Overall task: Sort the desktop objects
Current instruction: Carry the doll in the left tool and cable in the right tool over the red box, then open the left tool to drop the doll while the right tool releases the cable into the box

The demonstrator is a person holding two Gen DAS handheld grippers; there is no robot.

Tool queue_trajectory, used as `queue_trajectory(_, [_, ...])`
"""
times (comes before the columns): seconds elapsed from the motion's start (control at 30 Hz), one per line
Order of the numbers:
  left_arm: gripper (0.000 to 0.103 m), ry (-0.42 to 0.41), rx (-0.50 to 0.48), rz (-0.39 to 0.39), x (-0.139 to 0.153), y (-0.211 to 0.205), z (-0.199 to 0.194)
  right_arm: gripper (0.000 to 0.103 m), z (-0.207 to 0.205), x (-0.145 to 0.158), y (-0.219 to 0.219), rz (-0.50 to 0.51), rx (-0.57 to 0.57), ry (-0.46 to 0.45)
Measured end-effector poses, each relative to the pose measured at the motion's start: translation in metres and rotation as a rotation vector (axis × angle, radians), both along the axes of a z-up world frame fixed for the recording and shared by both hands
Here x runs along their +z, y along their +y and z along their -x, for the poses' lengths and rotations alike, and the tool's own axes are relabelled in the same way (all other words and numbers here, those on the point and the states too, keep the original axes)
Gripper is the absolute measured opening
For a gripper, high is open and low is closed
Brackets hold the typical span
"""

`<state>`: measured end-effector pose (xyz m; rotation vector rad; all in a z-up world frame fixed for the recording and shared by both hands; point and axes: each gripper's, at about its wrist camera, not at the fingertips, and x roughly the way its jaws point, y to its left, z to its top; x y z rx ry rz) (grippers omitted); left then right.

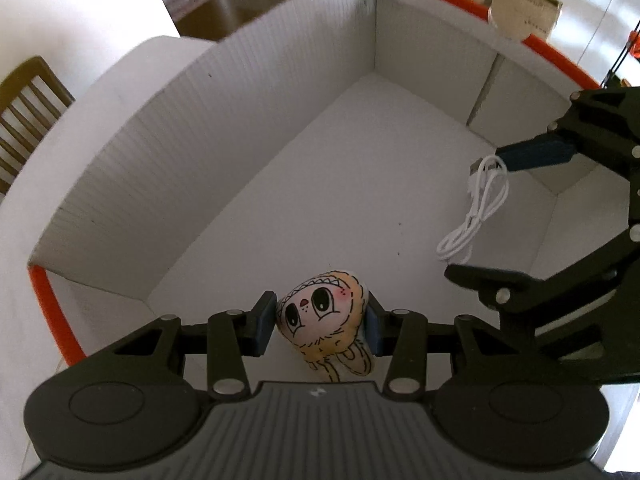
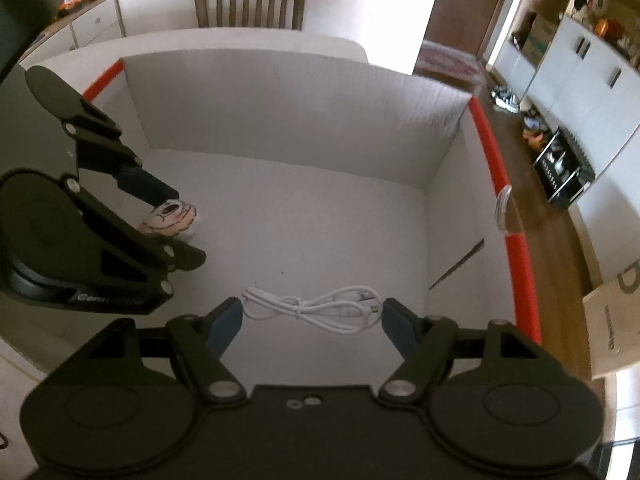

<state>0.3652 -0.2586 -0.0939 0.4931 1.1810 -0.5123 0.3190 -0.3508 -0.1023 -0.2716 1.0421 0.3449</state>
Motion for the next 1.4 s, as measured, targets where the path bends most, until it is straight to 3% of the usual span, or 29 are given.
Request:
queue_trajectory(0.57, [0.046, 0.024, 0.005, -0.001, 0.004, 0.002, 0.002, 0.077, -0.005, -0.003, 0.002, -0.004, -0.020, 0.024])
queue_trajectory(0.9, [0.073, -0.041, 0.038, 0.050, 0.022, 0.021, 0.011, 0.077, 0.004, 0.010, -0.015, -0.068, -0.020, 0.012])
queue_trajectory(1.07, [0.078, -0.075, 0.044, 0.087, 0.032, 0.032, 0.019, 0.078, 0.016, 0.020, -0.021, -0.094, -0.027, -0.017])
queue_trajectory(1.17, [0.083, -0.105, 0.050, 0.109, 0.037, 0.037, 0.022, 0.083, 0.018, 0.027, -0.028, -0.117, -0.030, -0.036])
queue_trajectory(1.27, [0.098, -0.129, 0.087, 0.138, 0.042, 0.036, 0.021, 0.091, 0.022, 0.034, -0.035, -0.153, -0.039, -0.067])
queue_trajectory(1.3, [0.101, -0.126, 0.104, 0.156, 0.045, 0.040, 0.022, 0.100, 0.023, 0.036, -0.038, -0.154, -0.059, -0.077])
queue_trajectory(1.4, [0.103, -0.130, 0.118, 0.193, 0.049, 0.042, 0.025, 0.103, 0.026, 0.042, -0.048, -0.188, -0.096, -0.097])
